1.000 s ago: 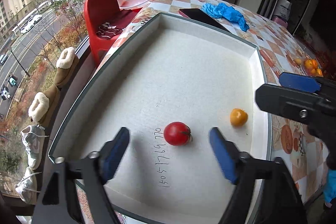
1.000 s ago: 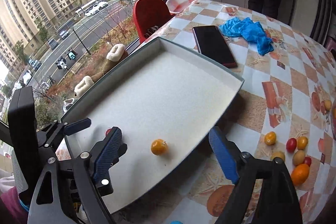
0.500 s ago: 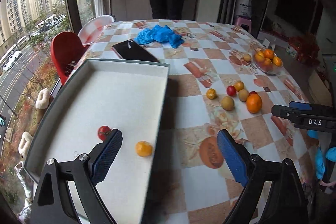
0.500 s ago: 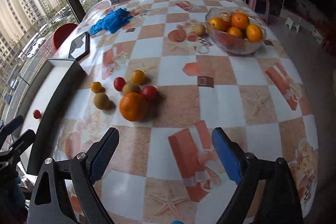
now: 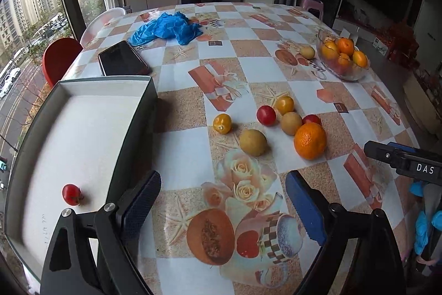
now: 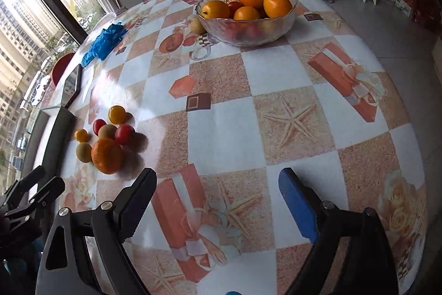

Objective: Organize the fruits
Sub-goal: 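Move the left gripper to the glass bowl and grasp a brown round fruit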

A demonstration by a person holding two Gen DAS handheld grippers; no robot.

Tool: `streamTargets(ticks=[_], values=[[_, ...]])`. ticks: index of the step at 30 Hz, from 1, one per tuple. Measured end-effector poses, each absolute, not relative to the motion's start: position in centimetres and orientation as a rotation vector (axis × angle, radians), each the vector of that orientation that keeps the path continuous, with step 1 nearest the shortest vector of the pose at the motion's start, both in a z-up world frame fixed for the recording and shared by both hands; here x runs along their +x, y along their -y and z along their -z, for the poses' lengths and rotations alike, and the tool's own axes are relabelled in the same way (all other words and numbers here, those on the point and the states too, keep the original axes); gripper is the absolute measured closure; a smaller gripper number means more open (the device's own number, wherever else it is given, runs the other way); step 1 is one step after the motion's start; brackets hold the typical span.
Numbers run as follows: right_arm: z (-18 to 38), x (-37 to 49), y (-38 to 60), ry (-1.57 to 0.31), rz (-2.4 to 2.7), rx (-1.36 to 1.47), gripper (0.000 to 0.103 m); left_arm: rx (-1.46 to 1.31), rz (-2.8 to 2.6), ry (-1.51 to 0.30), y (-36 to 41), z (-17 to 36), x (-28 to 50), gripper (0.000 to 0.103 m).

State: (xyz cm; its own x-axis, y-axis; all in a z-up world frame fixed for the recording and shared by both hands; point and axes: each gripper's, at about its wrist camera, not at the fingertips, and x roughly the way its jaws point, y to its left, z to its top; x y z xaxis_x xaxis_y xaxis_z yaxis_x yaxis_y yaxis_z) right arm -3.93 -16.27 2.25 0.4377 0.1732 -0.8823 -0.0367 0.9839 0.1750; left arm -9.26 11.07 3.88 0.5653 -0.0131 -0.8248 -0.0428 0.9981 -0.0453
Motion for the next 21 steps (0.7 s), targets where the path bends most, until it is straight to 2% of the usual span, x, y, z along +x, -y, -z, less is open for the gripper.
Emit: streamTargets(ticks=[4,11,16,21], values=[[-2.2,-3.2,16.1,-1.086,-0.097,0.071,0.011,-0.084,0.009,-0.964,-11.1,-5.6,-6.9,0.01],[-2.3,-5.3,20.7,-0.983,-0.037,0.056,0.011,0.083,0.197,-0.887,-7.1,-9.6,0.8,0.01],[-2.5,-6.7,22.3,-0.931,-0.067,0.091,0.011,0.388,0.358,-0.916,-0.8,-7.7,5.9,0.01],[-2.4,-6.9,22.1,-0.906,-0.089,0.084,0.008,0.427,0.473,-0.993,2.4,-3.9,8.8,0.01]])
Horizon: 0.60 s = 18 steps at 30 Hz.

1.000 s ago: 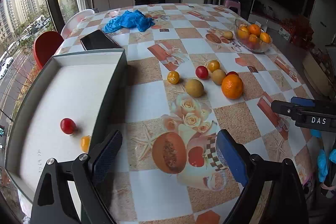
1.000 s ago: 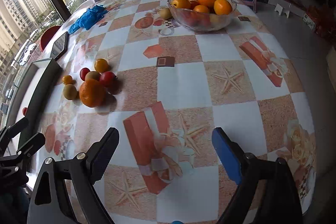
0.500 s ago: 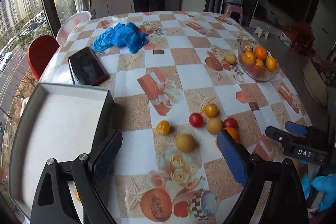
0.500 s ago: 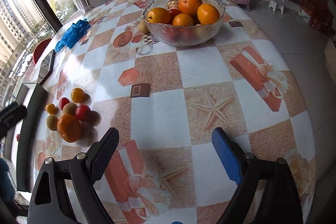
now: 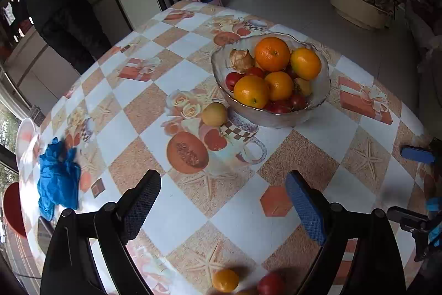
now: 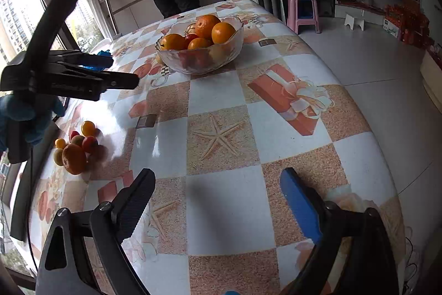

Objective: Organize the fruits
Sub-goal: 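Move the left gripper to the glass bowl and grasp a brown round fruit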

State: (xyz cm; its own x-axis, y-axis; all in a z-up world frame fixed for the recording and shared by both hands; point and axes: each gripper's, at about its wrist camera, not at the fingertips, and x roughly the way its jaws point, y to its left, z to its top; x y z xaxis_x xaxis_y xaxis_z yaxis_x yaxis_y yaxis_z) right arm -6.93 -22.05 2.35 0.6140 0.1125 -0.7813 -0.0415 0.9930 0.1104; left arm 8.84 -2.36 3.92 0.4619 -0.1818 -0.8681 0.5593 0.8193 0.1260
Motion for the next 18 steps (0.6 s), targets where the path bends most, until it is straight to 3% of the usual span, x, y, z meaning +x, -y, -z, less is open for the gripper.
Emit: streamTargets(ticks=[5,16,18], values=[[-2.3,-6.8,22.3,-0.897,-0.116,0.113,0.003,0.463,0.463,-0.949,3.2,-3.3,11.3,0.01],[-2.1,-6.6,22.9,-0.885,-0.141,0.158,0.003,0.549,0.625,-0.94,4.5,-1.3,13.7,0.011],[-2.1,-6.6,22.9,-0.883,-0.145,0.166,0.004,0.568,0.669,-0.938,4.9,-1.1,13.8,0.017]])
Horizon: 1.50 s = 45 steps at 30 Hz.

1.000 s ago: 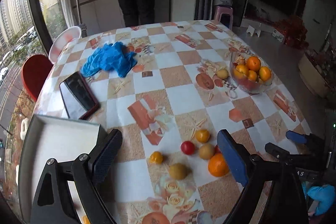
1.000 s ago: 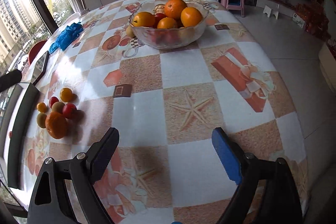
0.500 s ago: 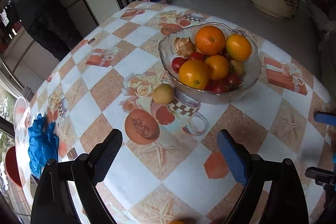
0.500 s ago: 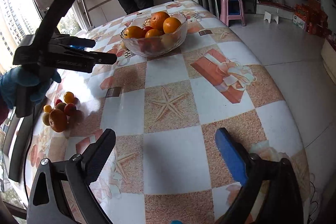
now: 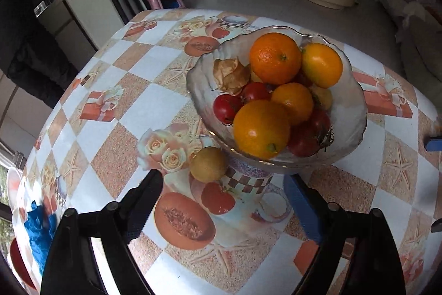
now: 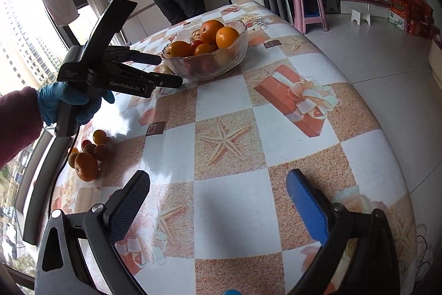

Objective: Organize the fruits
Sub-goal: 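Move the left gripper to the glass bowl and grasp a brown round fruit, then carry the brown round fruit in the left gripper toward the white tray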

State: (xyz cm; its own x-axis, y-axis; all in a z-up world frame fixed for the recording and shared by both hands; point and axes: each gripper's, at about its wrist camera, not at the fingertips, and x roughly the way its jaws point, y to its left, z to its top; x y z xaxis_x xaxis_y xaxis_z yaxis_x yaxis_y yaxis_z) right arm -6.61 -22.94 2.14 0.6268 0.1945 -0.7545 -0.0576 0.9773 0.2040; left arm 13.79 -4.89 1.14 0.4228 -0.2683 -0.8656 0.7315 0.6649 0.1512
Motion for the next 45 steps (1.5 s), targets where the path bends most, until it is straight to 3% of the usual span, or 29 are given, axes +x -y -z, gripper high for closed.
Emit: streamTargets(ticks=[4,6,8,10,11,21,27,35,43,44,45], values=[[-2.1,-6.7,23.1,-0.876,-0.15,0.183,0.004,0.567,0.74,-0.941,4.9,-1.2,14.0,0.025],[-2.1,-6.8,23.2,-0.872,-0.15,0.19,0.004,0.53,0.809,-0.973,4.8,-1.3,14.1,0.051],[-2.1,-6.8,23.2,-0.87,-0.152,0.195,0.004,0.505,0.848,-0.987,4.8,-1.4,13.9,0.063],[-2.1,-6.8,23.2,-0.87,-0.152,0.193,0.004,0.505,0.849,-0.982,4.9,-1.4,13.6,0.068],[-2.1,-6.8,23.2,-0.871,-0.151,0.192,0.004,0.503,0.847,-0.983,5.0,-1.4,13.3,0.077],[-2.0,-6.6,22.2,-0.897,-0.127,0.116,0.004,0.399,0.732,-0.959,2.5,-5.6,9.6,0.077],[-1.3,-6.4,19.6,-0.956,-0.097,-0.079,0.001,0.248,0.58,-0.91,-2.3,-9.0,2.0,0.077],[-0.9,-7.7,17.1,-1.003,-0.1,-0.169,0.001,-0.051,0.2,-0.953,-9.7,-4.5,-9.7,0.077],[-0.9,-6.4,15.9,-1.071,-0.076,-0.166,0.0,-0.085,-0.043,-0.938,-10.0,-0.7,-12.7,0.076],[-0.9,-6.1,16.0,-1.077,-0.068,-0.162,0.0,-0.08,-0.056,-0.936,-9.8,-0.6,-12.6,0.073],[-0.9,-5.9,16.0,-1.084,-0.064,-0.159,0.0,-0.086,-0.053,-0.934,-9.7,-0.4,-12.4,0.048]])
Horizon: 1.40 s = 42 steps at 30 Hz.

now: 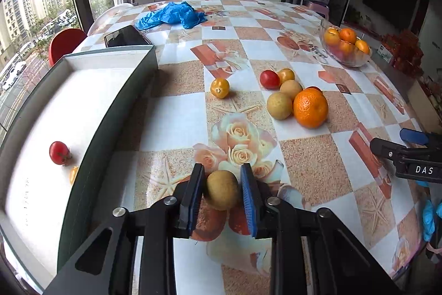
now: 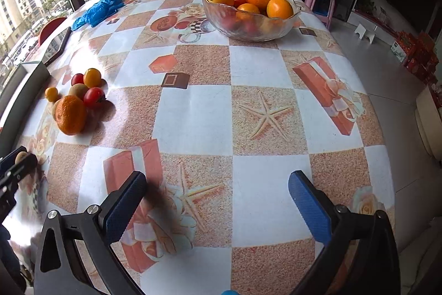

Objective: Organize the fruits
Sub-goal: 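Carry the brown round fruit in the left gripper toward the white tray, then grasp the large orange with the right gripper while the left regrips the brown fruit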

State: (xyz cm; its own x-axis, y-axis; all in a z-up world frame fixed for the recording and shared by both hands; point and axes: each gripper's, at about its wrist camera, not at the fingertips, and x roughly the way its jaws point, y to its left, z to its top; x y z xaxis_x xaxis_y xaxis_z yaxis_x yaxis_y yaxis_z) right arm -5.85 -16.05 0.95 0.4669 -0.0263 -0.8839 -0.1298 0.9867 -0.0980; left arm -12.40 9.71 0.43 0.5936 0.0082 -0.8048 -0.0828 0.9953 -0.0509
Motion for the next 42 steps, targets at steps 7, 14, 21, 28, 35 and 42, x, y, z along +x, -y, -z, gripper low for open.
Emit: streamTargets(ticks=[7,14,21,28,35,42], values=[[-0.6,-6.7,11.8,-1.063,-0.196,-0.205,0.0,-0.17,-0.053,-0.912,-10.9,0.2,-12.3,0.001],[-1.3,-5.2,6.2,-1.016,-0.313,-0.145,0.014,-0.166,-0.013,-0.908,-11.1,0.2,-12.6,0.001],[-1.0,-3.8,3.6,-1.027,-0.357,-0.132,0.063,-0.104,-0.02,-0.929,-10.5,0.3,-12.5,0.001],[-2.2,-6.5,7.7,-1.004,-0.345,-0.079,0.063,-0.129,-0.028,-0.918,-10.9,-0.2,-12.3,0.002],[-2.2,-9.6,11.2,-1.015,-0.308,-0.011,0.063,-0.035,-0.025,-0.927,-9.0,-0.2,-10.8,0.056],[-3.2,-11.3,11.6,-1.003,-0.32,0.002,0.063,-0.172,0.037,-0.923,-10.5,-1.4,-12.3,0.073]])
